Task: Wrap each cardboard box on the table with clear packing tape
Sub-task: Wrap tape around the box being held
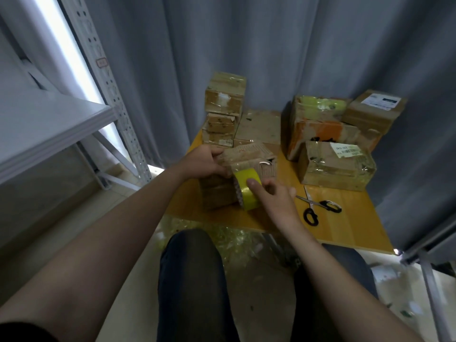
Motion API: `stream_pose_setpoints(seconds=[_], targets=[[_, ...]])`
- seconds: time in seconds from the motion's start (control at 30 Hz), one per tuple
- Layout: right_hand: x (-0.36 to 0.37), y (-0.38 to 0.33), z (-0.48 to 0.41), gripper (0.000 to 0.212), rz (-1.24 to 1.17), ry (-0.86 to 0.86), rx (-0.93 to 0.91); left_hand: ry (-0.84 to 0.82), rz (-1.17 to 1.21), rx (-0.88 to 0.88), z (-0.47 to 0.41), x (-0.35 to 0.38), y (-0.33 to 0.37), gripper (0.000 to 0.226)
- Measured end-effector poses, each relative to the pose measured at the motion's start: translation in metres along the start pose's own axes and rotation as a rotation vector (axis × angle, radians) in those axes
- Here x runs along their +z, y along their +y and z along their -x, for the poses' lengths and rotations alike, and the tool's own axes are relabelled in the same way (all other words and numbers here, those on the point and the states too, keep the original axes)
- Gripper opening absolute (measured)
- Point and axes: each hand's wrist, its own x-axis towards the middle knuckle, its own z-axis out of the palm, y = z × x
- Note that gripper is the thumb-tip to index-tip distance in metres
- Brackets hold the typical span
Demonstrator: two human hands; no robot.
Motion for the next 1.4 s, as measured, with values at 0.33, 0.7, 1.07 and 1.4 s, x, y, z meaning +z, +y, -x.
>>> stream_pose_setpoints(seconds=[0.33, 0.7, 1.07, 1.4], targets=[[-0.015, -0.022, 0.017, 0.031, -0.317, -0.024, -0.274, -0.356, 0.358, -0.217, -0.005, -0.026, -0.001, 0.070], [0.011, -0.046, -0.072, 0.020, -0.064, 0.005, -0.191, -0.053, -0.159, 0.111, -0.010, 0.001, 0.001, 0.074], [0.012, -0.065, -0.087, 0.038, -0.185, 0.047, -0.007, 0.078, -0.233, 0.066, -0.015, 0.040, -0.023, 0.118], [-0.004, -0.030, -0.001, 0.053, -0.215, -0.152, 0.118, 0.023, -0.337, 0.020, -0.013, 0.036, -0.013, 0.112]])
